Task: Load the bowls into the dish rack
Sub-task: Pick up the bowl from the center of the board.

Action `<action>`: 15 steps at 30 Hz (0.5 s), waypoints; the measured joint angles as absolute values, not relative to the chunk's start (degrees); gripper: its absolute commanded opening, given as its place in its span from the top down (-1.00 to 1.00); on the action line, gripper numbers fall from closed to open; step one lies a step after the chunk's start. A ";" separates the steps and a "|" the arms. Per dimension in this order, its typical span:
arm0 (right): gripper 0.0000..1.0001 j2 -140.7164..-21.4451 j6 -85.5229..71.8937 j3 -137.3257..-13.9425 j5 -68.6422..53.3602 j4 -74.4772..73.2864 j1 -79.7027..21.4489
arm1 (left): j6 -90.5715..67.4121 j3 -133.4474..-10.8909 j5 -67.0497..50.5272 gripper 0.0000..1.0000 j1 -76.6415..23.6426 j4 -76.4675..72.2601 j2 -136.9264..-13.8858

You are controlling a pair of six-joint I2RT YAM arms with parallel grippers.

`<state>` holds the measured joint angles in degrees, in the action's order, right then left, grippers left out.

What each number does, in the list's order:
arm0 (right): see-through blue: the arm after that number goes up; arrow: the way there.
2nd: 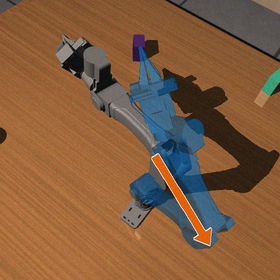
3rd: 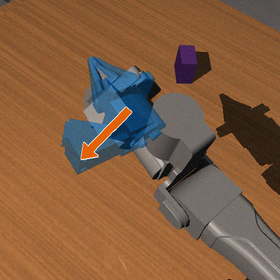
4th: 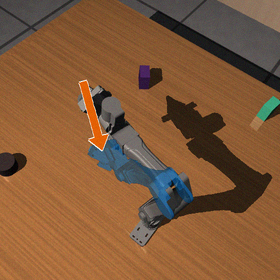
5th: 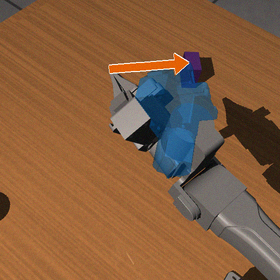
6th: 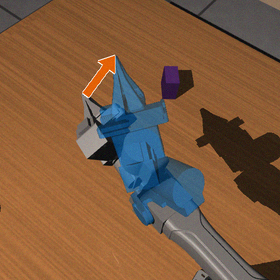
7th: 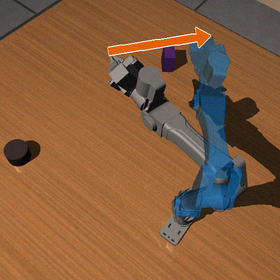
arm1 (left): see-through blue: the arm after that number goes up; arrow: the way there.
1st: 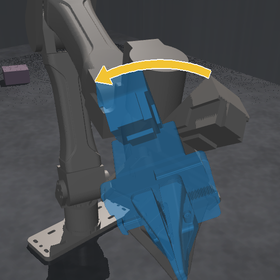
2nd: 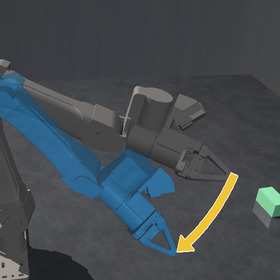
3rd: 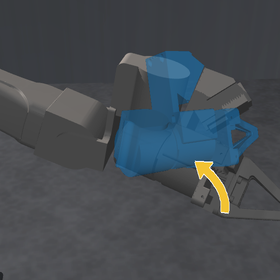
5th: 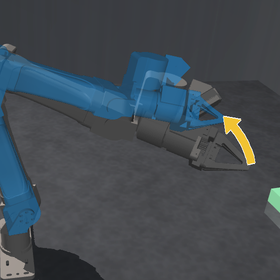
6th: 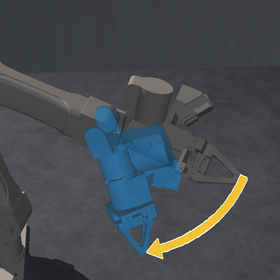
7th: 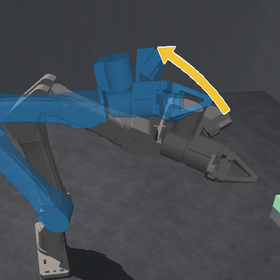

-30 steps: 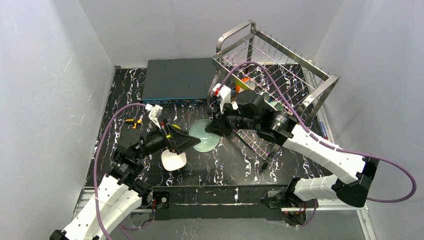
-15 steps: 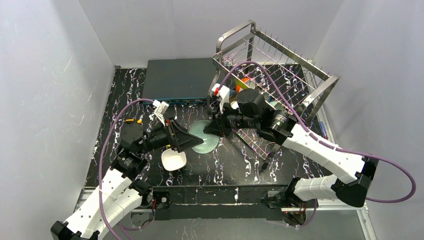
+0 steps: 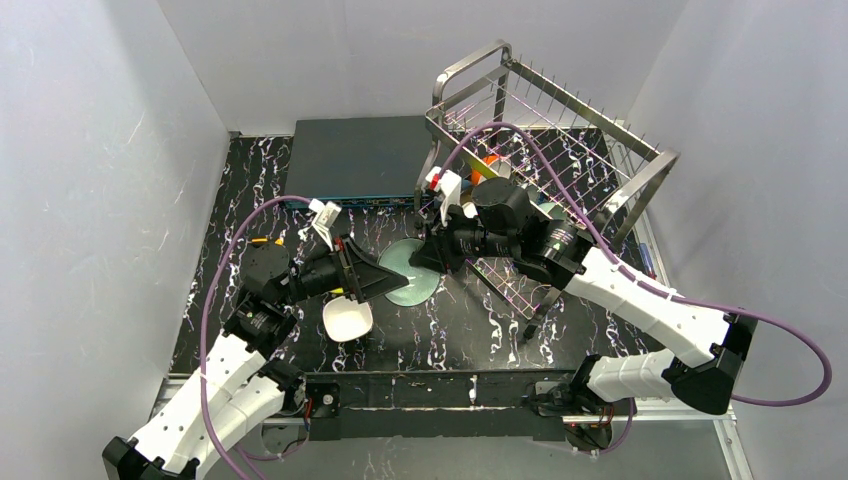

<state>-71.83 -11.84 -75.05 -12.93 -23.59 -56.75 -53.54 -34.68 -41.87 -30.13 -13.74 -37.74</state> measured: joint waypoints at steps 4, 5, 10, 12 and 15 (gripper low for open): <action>0.01 -71.83 -12.73 -75.07 -11.66 -22.76 -56.88 | -53.15 -34.52 -41.25 1.00 -30.20 -13.30 -37.71; -0.08 -71.83 -12.62 -75.07 -11.33 -22.22 -56.90 | -53.15 -34.30 -41.01 1.00 -30.24 -12.97 -37.71; -0.24 -71.57 -12.71 -75.05 -9.06 -20.73 -56.90 | -53.19 -32.47 -39.16 1.00 -30.50 -11.49 -37.60; -0.33 -71.29 -12.69 -75.05 -8.56 -20.69 -56.90 | -53.21 -32.16 -38.52 1.00 -30.50 -11.07 -37.56; -0.46 -70.78 -12.69 -75.07 -7.64 -20.60 -56.90 | -53.25 -31.86 -37.65 1.00 -30.50 -11.00 -37.50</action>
<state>-70.78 -12.69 -75.07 -7.64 -20.60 -56.90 -53.25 -31.86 -37.65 -30.50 -11.00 -37.50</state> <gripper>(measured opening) 0.662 0.638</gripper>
